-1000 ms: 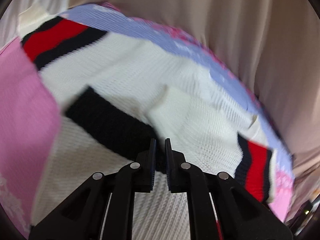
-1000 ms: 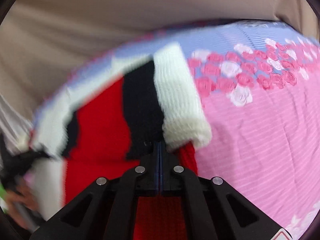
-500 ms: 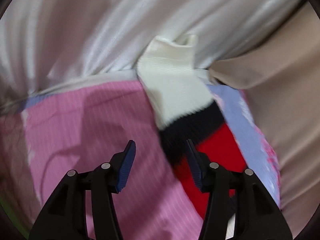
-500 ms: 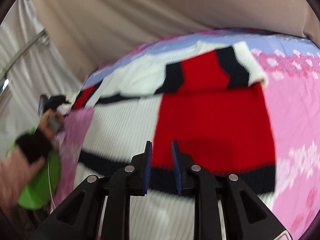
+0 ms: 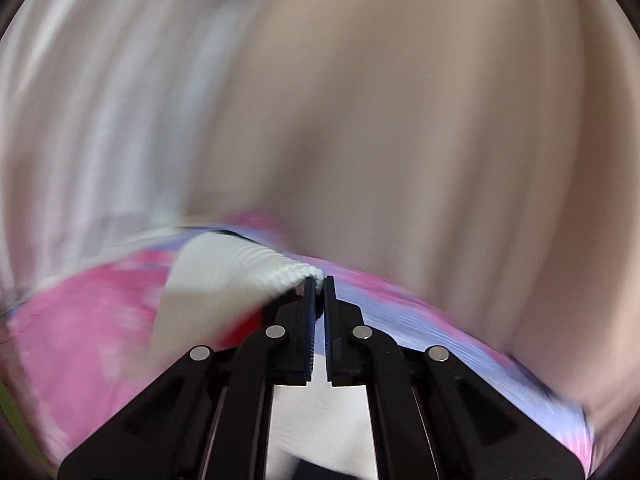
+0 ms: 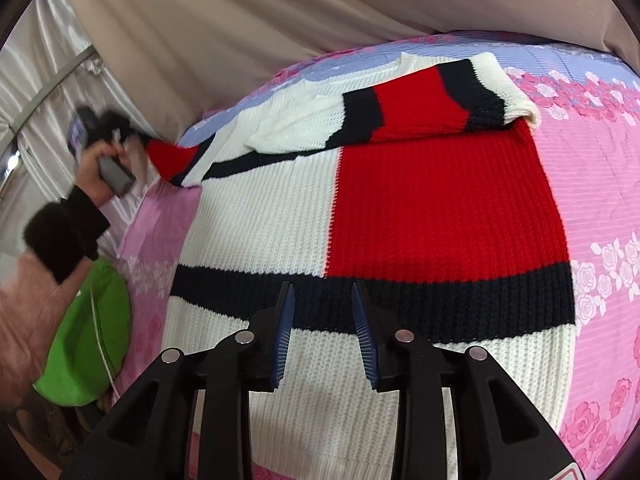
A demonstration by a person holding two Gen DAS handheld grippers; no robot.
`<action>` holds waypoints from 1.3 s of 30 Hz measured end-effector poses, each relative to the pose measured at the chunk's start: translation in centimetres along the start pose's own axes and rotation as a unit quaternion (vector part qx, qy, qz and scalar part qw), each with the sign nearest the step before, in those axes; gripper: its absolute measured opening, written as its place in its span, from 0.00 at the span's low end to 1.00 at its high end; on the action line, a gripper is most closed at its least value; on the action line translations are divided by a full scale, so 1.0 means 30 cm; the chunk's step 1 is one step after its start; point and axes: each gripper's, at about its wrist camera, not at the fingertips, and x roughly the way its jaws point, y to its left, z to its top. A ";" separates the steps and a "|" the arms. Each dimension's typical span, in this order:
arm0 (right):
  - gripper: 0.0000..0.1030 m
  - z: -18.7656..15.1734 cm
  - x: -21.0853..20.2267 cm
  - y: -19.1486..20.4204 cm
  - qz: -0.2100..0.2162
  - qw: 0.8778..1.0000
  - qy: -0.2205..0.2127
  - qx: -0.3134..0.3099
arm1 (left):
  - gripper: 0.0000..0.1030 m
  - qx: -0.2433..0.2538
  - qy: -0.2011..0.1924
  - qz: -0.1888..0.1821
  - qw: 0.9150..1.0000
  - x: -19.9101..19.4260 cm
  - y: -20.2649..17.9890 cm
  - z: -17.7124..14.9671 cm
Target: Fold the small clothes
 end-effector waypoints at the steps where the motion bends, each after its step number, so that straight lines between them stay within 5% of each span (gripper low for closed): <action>1: 0.30 0.003 -0.007 -0.010 0.002 1.000 -0.003 0.004 | 0.03 0.021 0.014 -0.030 0.999 -0.014 -0.107 -0.048; 3: 0.30 0.008 -0.027 -0.036 0.005 1.000 -0.010 0.011 | 0.03 0.053 0.066 -0.090 0.992 -0.031 -0.315 -0.212; 6: 0.35 0.006 -0.057 -0.087 -0.006 1.000 -0.022 0.016 | 0.07 0.087 0.169 -0.118 0.975 0.027 -0.508 -0.506; 9: 0.38 0.000 -0.076 -0.158 -0.033 0.999 -0.022 0.019 | 0.09 0.085 0.241 -0.097 0.962 0.057 -0.512 -0.717; 10: 0.38 0.001 -0.085 -0.187 -0.044 0.999 -0.024 0.020 | 0.18 0.072 0.246 -0.092 0.962 0.032 -0.480 -0.740; 12: 0.39 0.013 -0.099 -0.221 -0.060 0.998 -0.031 0.018 | 0.31 0.021 0.238 -0.079 0.968 0.009 -0.364 -0.714; 17: 0.41 0.108 -0.072 -0.214 -0.112 0.990 -0.057 -0.065 | 0.41 -0.074 0.194 -0.005 0.978 -0.002 -0.053 -0.553; 21: 0.49 0.227 0.050 -0.069 -0.128 0.966 -0.077 -0.210 | 0.41 -0.145 0.208 0.030 0.967 0.071 0.128 -0.497; 26: 0.55 0.323 0.265 0.129 -0.101 0.939 -0.075 -0.320 | 0.36 -0.228 0.218 0.023 0.949 0.109 0.259 -0.491; 32: 0.55 0.337 0.515 0.245 -0.095 0.924 -0.029 -0.368 | 0.21 -0.239 0.204 0.039 0.949 0.094 0.311 -0.484; 35: 0.01 0.372 0.574 0.235 -0.079 0.936 0.005 -0.342 | 0.19 -0.228 0.202 0.042 0.952 0.103 0.302 -0.483; 39: 0.01 0.557 0.381 0.142 0.019 0.981 -0.064 -0.181 | 0.18 -0.220 0.196 0.054 0.954 0.108 0.290 -0.470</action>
